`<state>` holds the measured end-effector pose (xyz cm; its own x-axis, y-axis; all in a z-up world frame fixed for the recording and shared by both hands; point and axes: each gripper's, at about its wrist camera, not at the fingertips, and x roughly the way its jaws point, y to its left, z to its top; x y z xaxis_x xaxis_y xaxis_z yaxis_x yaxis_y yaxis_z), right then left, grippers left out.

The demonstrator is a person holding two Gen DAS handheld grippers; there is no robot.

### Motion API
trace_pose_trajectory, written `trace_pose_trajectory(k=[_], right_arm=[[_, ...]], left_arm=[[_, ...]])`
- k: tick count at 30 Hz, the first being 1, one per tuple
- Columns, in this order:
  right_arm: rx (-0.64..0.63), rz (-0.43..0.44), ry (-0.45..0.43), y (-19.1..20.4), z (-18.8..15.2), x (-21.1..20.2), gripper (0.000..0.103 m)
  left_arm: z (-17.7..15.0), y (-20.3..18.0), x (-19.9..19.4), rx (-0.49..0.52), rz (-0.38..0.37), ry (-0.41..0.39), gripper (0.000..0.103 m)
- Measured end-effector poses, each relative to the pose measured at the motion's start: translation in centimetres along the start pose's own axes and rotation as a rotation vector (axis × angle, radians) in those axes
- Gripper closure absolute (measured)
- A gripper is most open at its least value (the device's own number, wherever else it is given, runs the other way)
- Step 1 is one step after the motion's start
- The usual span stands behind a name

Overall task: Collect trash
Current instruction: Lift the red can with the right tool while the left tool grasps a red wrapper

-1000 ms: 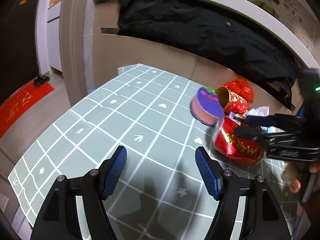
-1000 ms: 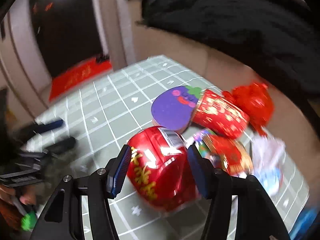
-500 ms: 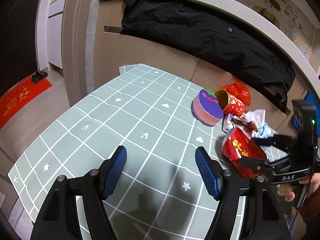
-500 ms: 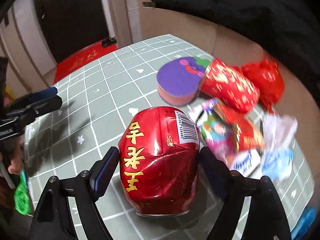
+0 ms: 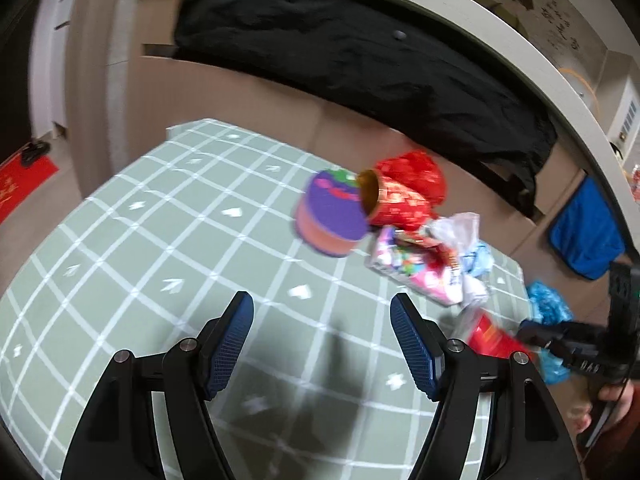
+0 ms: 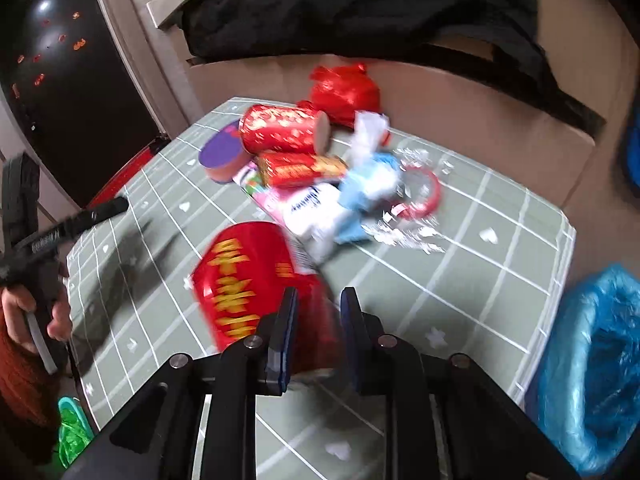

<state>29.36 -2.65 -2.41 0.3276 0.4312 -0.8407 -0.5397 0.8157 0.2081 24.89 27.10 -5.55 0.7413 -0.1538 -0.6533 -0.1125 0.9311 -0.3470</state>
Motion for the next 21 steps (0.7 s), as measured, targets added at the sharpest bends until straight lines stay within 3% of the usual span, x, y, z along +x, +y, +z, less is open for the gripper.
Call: trace_pose_trajectory(k=[4, 5, 6, 8, 10, 14, 17, 19, 21], right_arm=[[0.004, 0.035, -0.022, -0.4, -1.1, -0.9, 0.08], [-0.003, 0.043, -0.029, -0.1, -1.2, -1.0, 0.076], [-0.018, 0.056, -0.035, 0.2, -1.2, -1.2, 0.061], [-0.053, 0.103, -0.036, 1.2, -1.0, -1.3, 0.045], [-0.083, 0.158, -0.018, 2.2, -0.8, -1.0, 0.046], [-0.111, 0.131, 0.048, 3.5, -0.4, 2.0, 0.045], [-0.123, 0.175, 0.107, 4.4, -0.6, 4.5, 0.036], [-0.108, 0.202, 0.143, 4.9, -0.6, 6.1, 0.036], [-0.134, 0.183, 0.118, 5.4, -0.7, 6.3, 0.037]], left_arm=[[0.0, -1.9, 0.7, 0.027, -0.012, 0.02, 0.032], [-0.2, -2.2, 0.7, 0.031, -0.009, 0.024, 0.032], [-0.3, -2.3, 0.7, 0.033, -0.005, 0.027, 0.032], [-0.5, -2.2, 0.7, 0.026, 0.004, 0.03, 0.032], [-0.7, -1.8, 0.5, 0.009, 0.009, 0.031, 0.032], [-1.2, -1.3, -0.2, -0.014, 0.015, 0.031, 0.032], [-1.7, -0.9, -0.7, -0.014, 0.028, 0.033, 0.032], [-1.8, -0.6, -1.1, -0.017, 0.032, 0.032, 0.032], [-2.0, -0.1, -1.4, -0.026, 0.037, 0.032, 0.032]])
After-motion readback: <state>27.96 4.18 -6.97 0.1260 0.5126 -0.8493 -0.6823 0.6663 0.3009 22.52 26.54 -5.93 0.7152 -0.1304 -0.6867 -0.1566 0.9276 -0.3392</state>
